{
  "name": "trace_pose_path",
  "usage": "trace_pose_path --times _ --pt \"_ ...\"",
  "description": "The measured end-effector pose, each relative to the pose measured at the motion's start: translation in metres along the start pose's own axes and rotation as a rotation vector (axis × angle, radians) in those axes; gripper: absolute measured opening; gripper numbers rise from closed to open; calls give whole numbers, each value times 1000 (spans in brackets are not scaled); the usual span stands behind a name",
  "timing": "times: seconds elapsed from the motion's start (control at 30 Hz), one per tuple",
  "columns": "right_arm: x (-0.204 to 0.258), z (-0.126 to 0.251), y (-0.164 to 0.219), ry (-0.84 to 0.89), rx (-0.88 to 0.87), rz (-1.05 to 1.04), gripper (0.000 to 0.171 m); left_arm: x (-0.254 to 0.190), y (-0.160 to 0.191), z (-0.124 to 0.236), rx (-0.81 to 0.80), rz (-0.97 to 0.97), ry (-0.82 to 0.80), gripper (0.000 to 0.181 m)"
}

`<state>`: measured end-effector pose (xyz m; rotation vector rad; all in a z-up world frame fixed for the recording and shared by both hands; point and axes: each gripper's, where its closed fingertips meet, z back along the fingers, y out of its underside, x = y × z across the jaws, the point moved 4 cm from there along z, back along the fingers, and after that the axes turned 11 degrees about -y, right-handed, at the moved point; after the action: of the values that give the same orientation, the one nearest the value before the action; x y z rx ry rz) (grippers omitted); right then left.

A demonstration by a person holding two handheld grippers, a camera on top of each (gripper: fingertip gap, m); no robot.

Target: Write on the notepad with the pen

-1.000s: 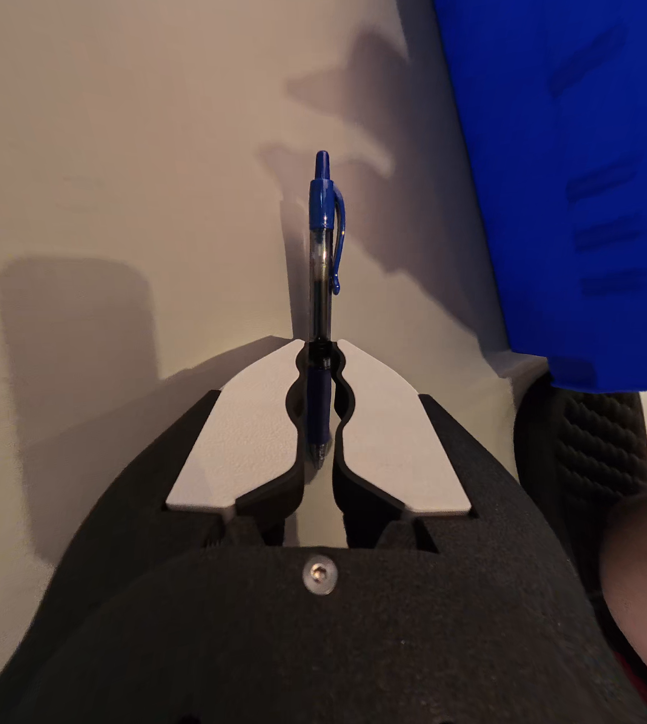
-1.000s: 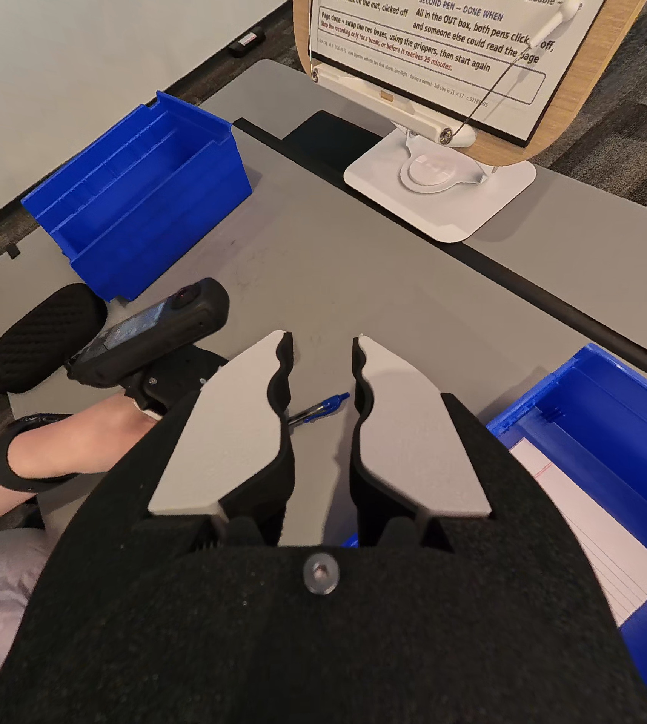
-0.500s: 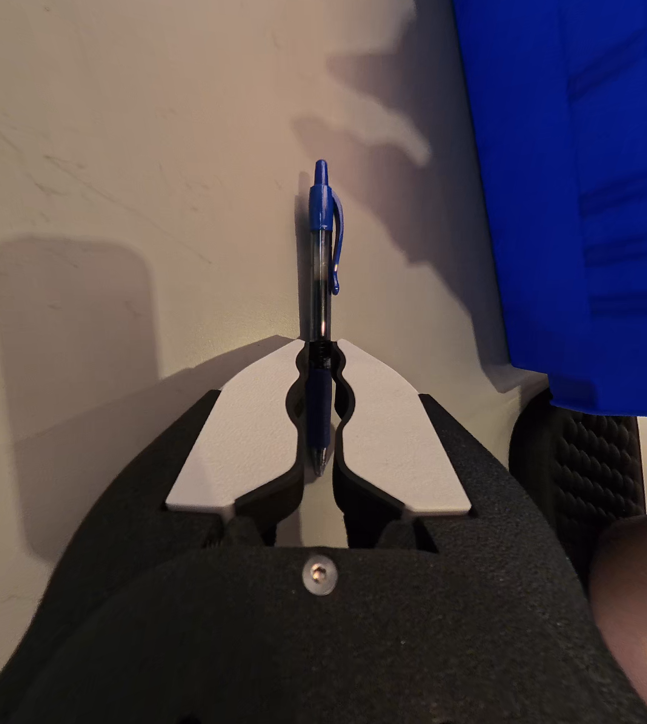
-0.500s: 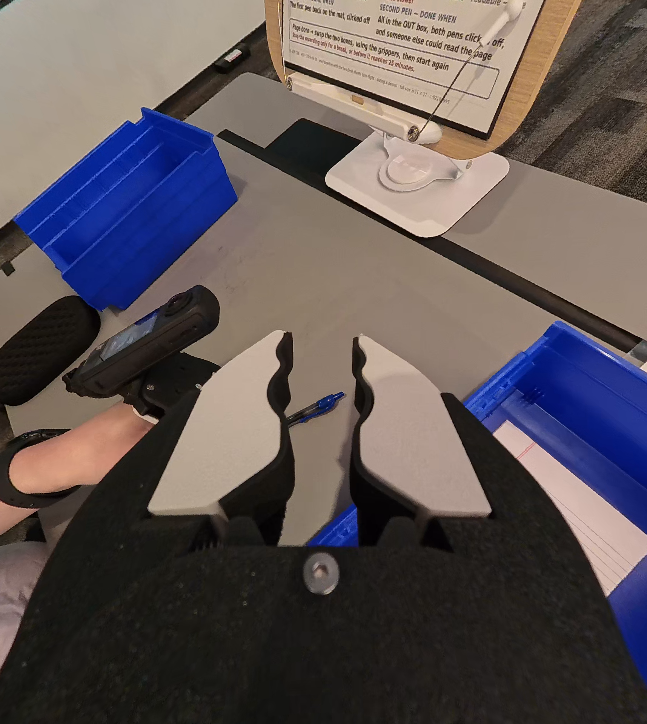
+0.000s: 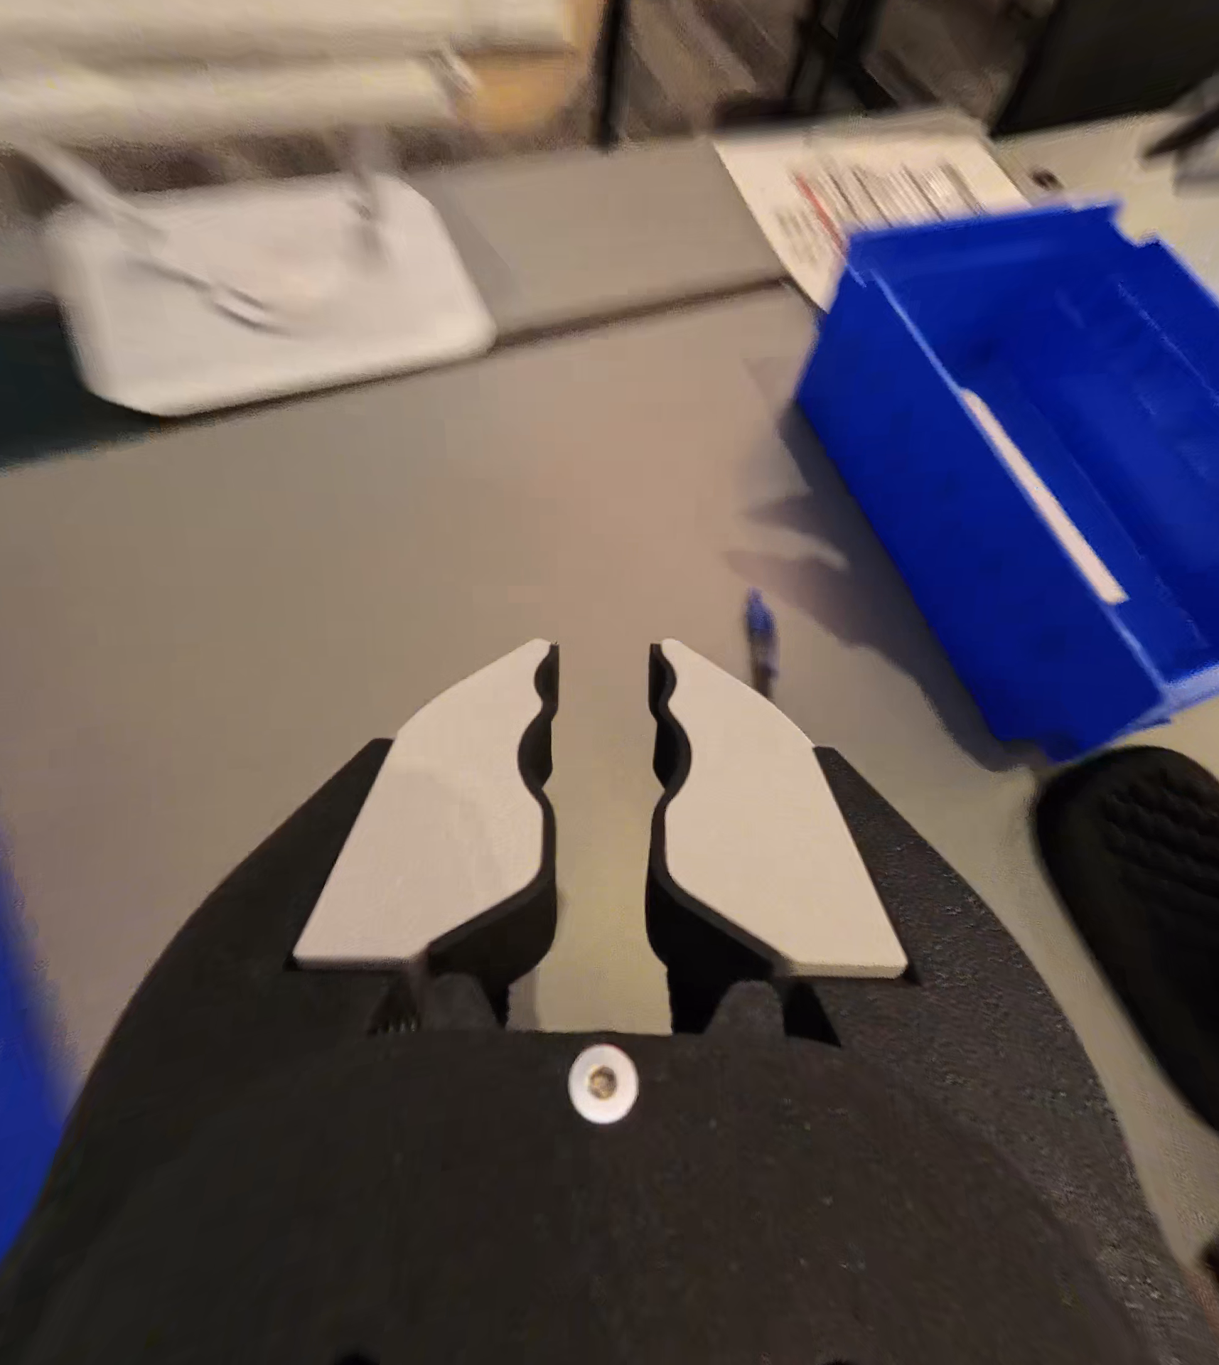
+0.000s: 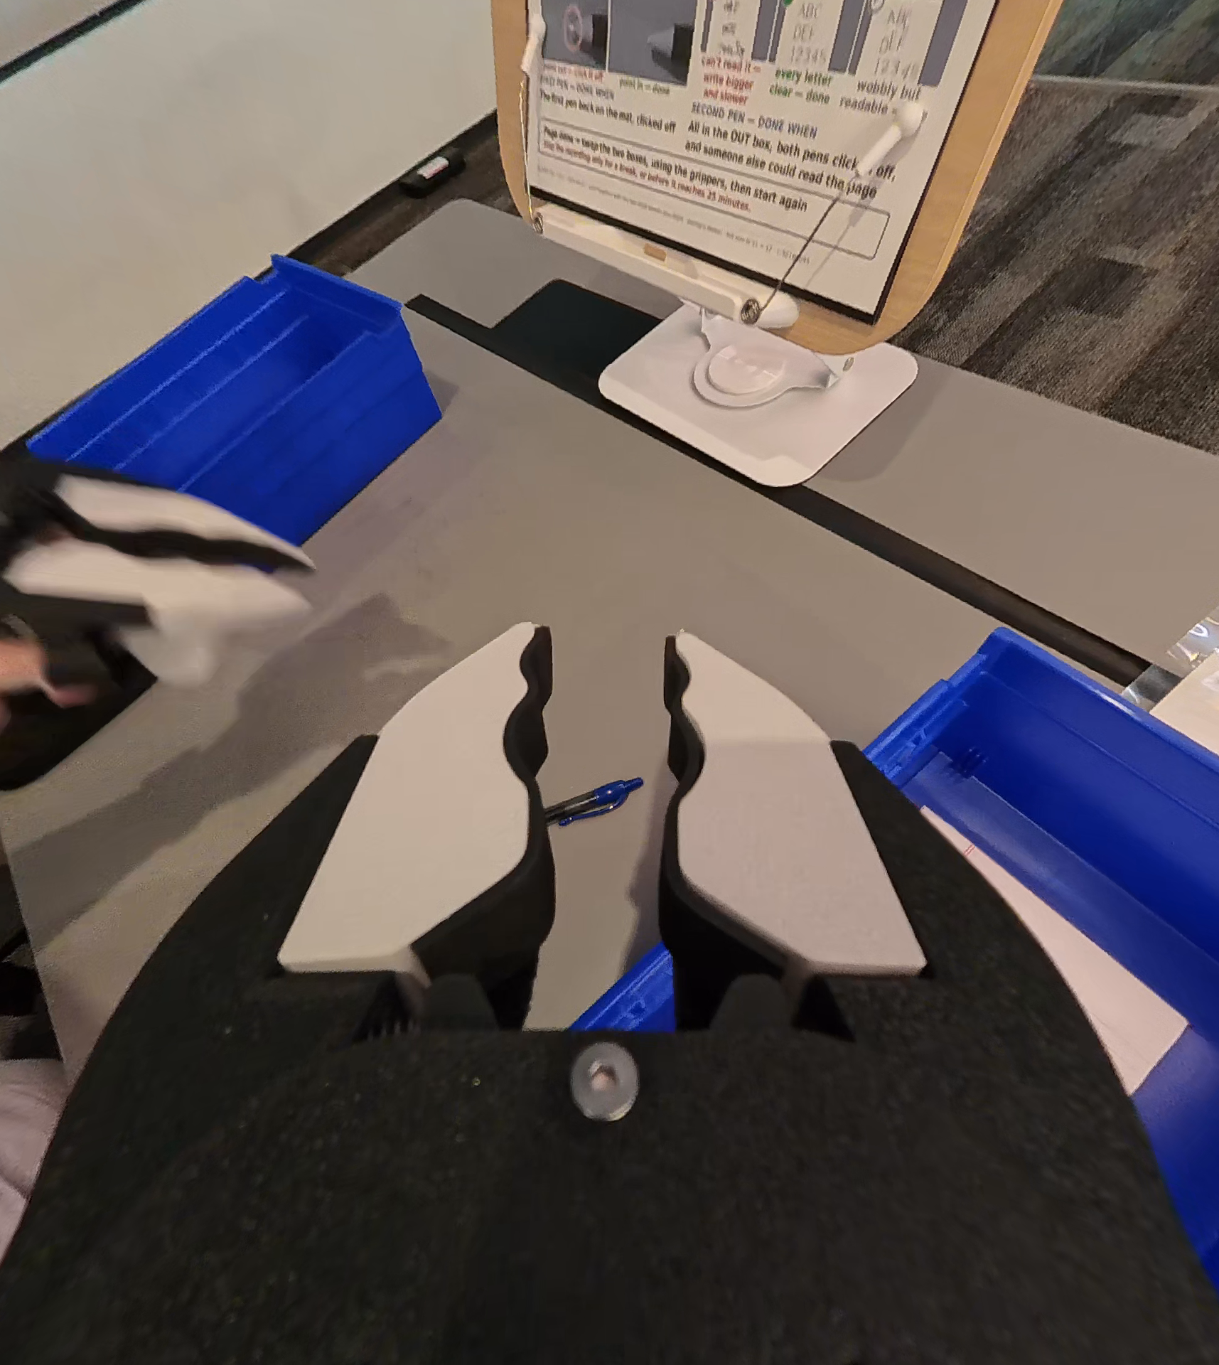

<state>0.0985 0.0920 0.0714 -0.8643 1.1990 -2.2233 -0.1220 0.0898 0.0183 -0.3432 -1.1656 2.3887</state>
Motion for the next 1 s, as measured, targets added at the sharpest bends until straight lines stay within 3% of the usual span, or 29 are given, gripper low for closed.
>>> trace_pose_path --times 0.07,0.17,0.23,0.33,0.43,0.6,0.8,1.0 --pt "3 2 -3 1 -19 11 28 60 -17 46 -75 -24 -123 28" --pt "7 2 -7 3 -34 22 29 157 -10 90 -29 1 -278 28" --pt "10 0 -8 6 -31 38 28 216 9 96 79 78 -334 28" --pt "13 -5 -11 18 -12 69 28 263 41 80 212 219 -281 27" --pt "16 -10 -14 0 -15 69 29 277 66 59 232 234 -252 26" --pt "25 -16 -14 -54 -25 56 29 277 102 24 363 166 -209 39" --pt "19 -17 -13 -8 -19 24 29 260 113 -1 435 149 -71 43" --pt "11 -19 -7 20 -2 0 30 261 121 -23 498 104 -131 45"
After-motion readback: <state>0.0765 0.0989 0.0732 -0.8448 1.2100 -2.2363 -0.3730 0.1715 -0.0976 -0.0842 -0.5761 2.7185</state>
